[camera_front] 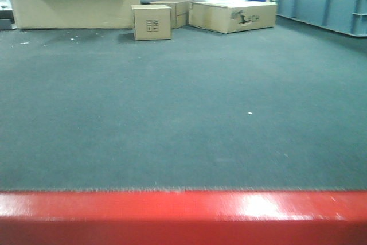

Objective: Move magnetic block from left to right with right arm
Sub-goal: 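Lower the held red cube toward the carpet with the right gripper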

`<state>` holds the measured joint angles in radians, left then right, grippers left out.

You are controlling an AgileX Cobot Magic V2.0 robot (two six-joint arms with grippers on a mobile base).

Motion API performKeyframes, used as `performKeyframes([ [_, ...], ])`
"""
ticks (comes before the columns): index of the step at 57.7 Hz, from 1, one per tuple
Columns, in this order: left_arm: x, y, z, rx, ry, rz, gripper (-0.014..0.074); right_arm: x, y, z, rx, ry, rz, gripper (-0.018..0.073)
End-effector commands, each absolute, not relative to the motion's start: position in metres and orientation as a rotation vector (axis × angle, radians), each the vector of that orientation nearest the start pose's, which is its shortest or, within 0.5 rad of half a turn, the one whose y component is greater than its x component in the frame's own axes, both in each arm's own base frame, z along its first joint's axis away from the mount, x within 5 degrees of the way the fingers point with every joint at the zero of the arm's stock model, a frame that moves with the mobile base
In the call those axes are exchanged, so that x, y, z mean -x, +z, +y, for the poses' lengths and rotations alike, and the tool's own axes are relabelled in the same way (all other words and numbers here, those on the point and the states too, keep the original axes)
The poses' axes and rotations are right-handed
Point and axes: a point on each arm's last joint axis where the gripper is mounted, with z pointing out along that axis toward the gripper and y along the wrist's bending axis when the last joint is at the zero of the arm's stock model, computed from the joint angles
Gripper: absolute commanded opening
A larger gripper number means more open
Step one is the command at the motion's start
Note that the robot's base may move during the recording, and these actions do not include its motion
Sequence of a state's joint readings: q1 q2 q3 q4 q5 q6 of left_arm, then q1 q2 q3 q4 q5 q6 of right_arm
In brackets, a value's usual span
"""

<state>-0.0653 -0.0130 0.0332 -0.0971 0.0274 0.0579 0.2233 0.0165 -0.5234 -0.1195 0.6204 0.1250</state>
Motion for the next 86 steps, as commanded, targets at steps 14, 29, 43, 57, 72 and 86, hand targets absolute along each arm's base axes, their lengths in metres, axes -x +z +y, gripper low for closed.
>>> performKeyframes([
  [14,-0.056,0.205,-0.003,-0.006,-0.089,1.448,-0.0126,-0.006,0.338,-0.005,0.109,0.136,1.492,0.0200],
  [29,-0.056,0.205,-0.003,-0.006,-0.089,1.448,-0.0126,-0.006,0.338,-0.005,0.109,0.136,1.492,0.0200],
  [43,-0.056,0.205,-0.003,-0.006,-0.089,1.448,-0.0126,-0.006,0.338,-0.005,0.109,0.136,1.492,0.0200],
  [57,-0.056,0.205,-0.003,-0.006,-0.089,1.448,-0.0126,-0.006,0.338,-0.005,0.109,0.136,1.492,0.0200],
  [72,-0.056,0.205,-0.003,-0.006,-0.089,1.448,-0.0126,-0.006,0.337,-0.004,0.107,0.144,1.498,0.0200],
  [86,-0.056,0.205,-0.003,-0.006,-0.089,1.448,-0.0126,-0.023,0.363,0.004,0.126,0.195,1.549,0.0200],
])
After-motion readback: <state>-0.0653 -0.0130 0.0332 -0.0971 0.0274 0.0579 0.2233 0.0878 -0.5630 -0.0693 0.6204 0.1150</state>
